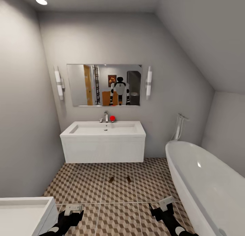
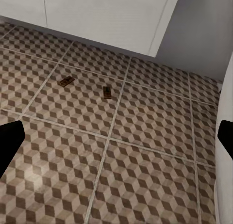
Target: Take the four mousetraps from the cabinet in the bathroom and place them on the bathroom floor. Make sure all four end up on the same floor surface, and ensure that at least two of them are either under or directly next to the same bathroom sink.
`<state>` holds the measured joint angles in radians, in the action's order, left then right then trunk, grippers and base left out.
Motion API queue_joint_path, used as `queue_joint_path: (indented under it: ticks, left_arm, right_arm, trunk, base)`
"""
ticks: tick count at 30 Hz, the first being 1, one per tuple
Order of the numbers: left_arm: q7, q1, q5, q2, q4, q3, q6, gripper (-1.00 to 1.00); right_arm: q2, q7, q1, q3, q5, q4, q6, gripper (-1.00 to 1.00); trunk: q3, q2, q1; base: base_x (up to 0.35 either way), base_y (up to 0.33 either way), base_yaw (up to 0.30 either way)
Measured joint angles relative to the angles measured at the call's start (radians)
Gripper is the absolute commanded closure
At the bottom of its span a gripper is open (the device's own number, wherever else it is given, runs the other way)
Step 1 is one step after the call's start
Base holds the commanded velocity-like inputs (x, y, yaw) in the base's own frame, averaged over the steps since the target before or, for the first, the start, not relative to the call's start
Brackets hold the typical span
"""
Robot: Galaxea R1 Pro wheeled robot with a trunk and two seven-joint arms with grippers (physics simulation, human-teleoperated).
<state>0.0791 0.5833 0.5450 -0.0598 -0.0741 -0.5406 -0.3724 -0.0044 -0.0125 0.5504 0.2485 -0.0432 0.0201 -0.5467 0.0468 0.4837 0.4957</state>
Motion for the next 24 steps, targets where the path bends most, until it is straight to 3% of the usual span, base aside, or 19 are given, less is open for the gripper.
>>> queue_joint_path:
  ticks: [12, 24]
  left_arm:
    - [0.000, 0.000, 0.000, 0.000, 0.000, 0.000, 0.000, -1.00]
    - [0.000, 0.000, 0.000, 0.001, 0.000, 0.000, 0.000, -1.00]
  right_arm:
    - [0.000, 0.000, 0.000, 0.000, 0.000, 0.000, 0.000, -1.00]
    - [0.000, 0.000, 0.000, 0.000, 0.000, 0.000, 0.000, -1.00]
  trunk:
    - [0.038, -0.084, -0.046]
    - [0.038, -0.084, -0.046]
  base:
    - [0.000, 0.000, 0.000]
    - [0.000, 0.000, 0.000]
